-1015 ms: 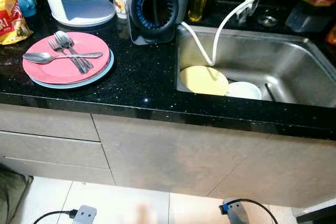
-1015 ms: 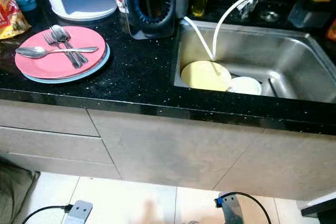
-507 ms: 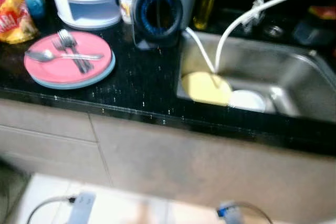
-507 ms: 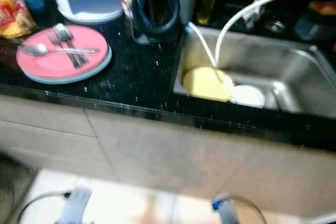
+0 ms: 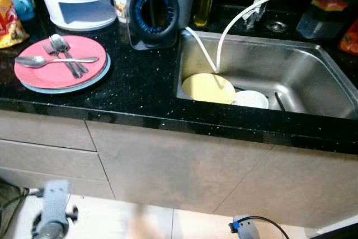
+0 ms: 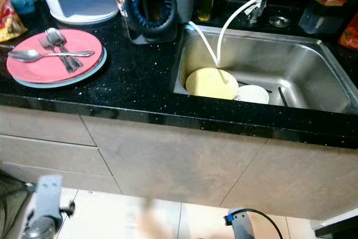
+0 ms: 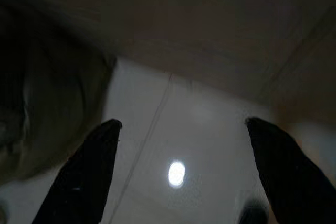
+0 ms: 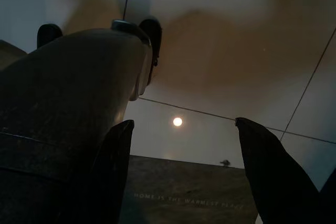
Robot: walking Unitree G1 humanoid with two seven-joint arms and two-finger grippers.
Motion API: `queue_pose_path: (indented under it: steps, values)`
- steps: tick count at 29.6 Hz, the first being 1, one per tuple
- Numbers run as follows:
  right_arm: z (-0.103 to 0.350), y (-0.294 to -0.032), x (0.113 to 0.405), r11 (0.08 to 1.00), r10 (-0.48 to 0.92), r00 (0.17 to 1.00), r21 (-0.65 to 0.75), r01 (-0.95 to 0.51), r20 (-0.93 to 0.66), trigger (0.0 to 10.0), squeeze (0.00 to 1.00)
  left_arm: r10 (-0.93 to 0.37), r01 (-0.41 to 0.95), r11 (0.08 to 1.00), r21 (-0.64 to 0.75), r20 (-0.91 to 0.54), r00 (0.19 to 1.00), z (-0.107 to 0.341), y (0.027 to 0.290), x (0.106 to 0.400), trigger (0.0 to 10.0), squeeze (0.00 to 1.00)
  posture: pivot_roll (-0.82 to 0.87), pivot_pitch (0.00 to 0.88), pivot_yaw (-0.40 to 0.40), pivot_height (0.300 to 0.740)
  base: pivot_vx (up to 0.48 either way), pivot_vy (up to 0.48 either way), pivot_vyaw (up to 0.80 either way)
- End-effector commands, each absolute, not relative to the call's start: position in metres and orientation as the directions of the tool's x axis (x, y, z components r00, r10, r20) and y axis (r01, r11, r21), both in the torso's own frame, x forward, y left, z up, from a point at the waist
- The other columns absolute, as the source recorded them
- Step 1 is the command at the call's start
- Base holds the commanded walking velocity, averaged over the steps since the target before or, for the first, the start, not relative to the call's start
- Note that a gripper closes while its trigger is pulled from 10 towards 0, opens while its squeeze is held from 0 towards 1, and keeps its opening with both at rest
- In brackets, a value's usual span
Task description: Kitchen organization
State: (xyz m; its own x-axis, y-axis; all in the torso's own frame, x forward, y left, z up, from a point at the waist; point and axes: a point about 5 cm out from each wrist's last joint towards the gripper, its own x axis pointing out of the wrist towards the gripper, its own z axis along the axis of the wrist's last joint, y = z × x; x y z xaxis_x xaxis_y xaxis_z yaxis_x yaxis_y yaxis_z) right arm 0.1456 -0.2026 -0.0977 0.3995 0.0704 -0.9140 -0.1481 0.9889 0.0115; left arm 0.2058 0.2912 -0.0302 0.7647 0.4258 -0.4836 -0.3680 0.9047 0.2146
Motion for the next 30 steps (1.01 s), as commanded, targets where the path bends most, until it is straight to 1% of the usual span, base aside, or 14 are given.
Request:
queue_pose_path:
  steps: [1,2,3,5,7,8,9,10,13,14,21,23,29,30]
  values:
    - [-0.1,-0.202,0.139,0.986,0.082,0.368,0.022,-0.163,-0.926,10.0,0.0,0.474,-0.426,0.88,0.21,-0.421,0.773,-0.024,0.3,0.202,10.0,0.0,0.14,0.086,-0.057,0.74,0.0,0.0,0.0]
    - [-0.099,-0.204,0.14,0.985,0.079,0.369,0.016,-0.172,-0.926,10.0,0.0,0.565,-0.529,0.825,0.199,-0.337,0.753,-0.015,0.31,0.198,10.0,0.0,0.15,0.088,-0.062,0.74,0.0,0.0,0.0]
    - [-0.099,-0.204,0.14,0.985,0.079,0.369,0.016,-0.172,-0.926,10.0,0.0,0.565,-0.529,0.825,0.199,-0.337,0.753,-0.015,0.31,0.198,10.0,0.0,0.15,0.088,-0.062,0.74,0.0,0.0,0.0]
    - [-0.098,-0.206,0.143,0.984,0.079,0.373,0.011,-0.18,-0.925,10.0,0.0,0.673,-0.653,0.739,0.165,-0.235,0.701,-0.001,0.324,0.194,10.0,0.0,0.16,0.09,-0.068,0.74,0.0,0.0,0.0]
    - [-0.097,-0.206,0.146,0.982,0.081,0.375,0.009,-0.19,-0.923,10.0,0.0,0.735,-0.723,0.678,0.135,-0.14,0.664,0.015,0.333,0.195,10.0,0.0,0.17,0.092,-0.076,0.74,0.0,0.0,0.0]
    - [-0.097,-0.206,0.147,0.98,0.083,0.375,0.008,-0.198,-0.923,10.0,0.0,0.754,-0.745,0.657,0.116,-0.082,0.652,0.027,0.336,0.197,10.0,0.0,0.17,0.092,-0.076,0.74,0.0,0.0,0.0]
    - [-0.097,-0.206,0.147,0.98,0.083,0.375,0.008,-0.198,-0.923,10.0,0.0,0.754,-0.745,0.657,0.116,-0.082,0.652,0.027,0.336,0.197,10.0,0.0,0.17,0.092,-0.076,0.74,0.0,0.0,0.0]
    - [-0.096,-0.206,0.149,0.976,0.087,0.374,0.004,-0.216,-0.923,10.0,0.0,0.777,-0.777,0.626,0.063,0.036,0.629,0.052,0.34,0.203,10.0,0.0,0.18,0.095,-0.084,0.74,0.0,0.0,0.0]
    - [-0.095,-0.205,0.15,0.974,0.089,0.374,0.003,-0.225,-0.923,10.0,0.0,0.782,-0.787,0.617,0.027,0.099,0.616,0.068,0.341,0.207,10.0,0.0,0.2,0.1,-0.1,0.74,0.0,0.0,0.0]
    - [-0.094,-0.205,0.153,0.97,0.094,0.375,0.0,-0.244,-0.922,10.0,0.0,0.782,-0.794,0.607,-0.038,0.208,0.588,0.099,0.338,0.215,10.0,0.0,0.21,0.105,-0.11,0.74,0.0,0.0,0.0]
    - [-0.093,-0.204,0.157,0.965,0.1,0.378,-0.003,-0.261,-0.921,10.0,0.0,0.725,-0.747,0.654,-0.118,0.38,0.575,0.158,0.327,0.23,10.0,0.0,0.21,0.106,-0.113,0.74,0.0,0.0,0.0]
    - [-0.093,-0.203,0.157,0.965,0.101,0.376,-0.002,-0.264,-0.921,10.0,0.0,0.601,-0.678,0.733,-0.058,0.522,0.605,0.203,0.313,0.243,10.0,0.0,0.21,0.107,-0.11,0.74,0.0,0.0,0.0]
    - [-0.095,-0.202,0.151,0.964,0.103,0.366,0.002,-0.264,-0.925,10.0,0.0,0.412,-0.57,0.82,0.043,0.648,0.641,0.257,0.298,0.258,10.0,0.0,0.2,0.105,-0.104,0.74,0.0,0.0,0.0]
    - [-0.095,-0.202,0.151,0.964,0.103,0.366,0.002,-0.264,-0.925,10.0,0.0,0.412,-0.57,0.82,0.043,0.648,0.641,0.257,0.298,0.258,10.0,0.0,0.2,0.105,-0.104,0.74,0.0,0.0,0.0]
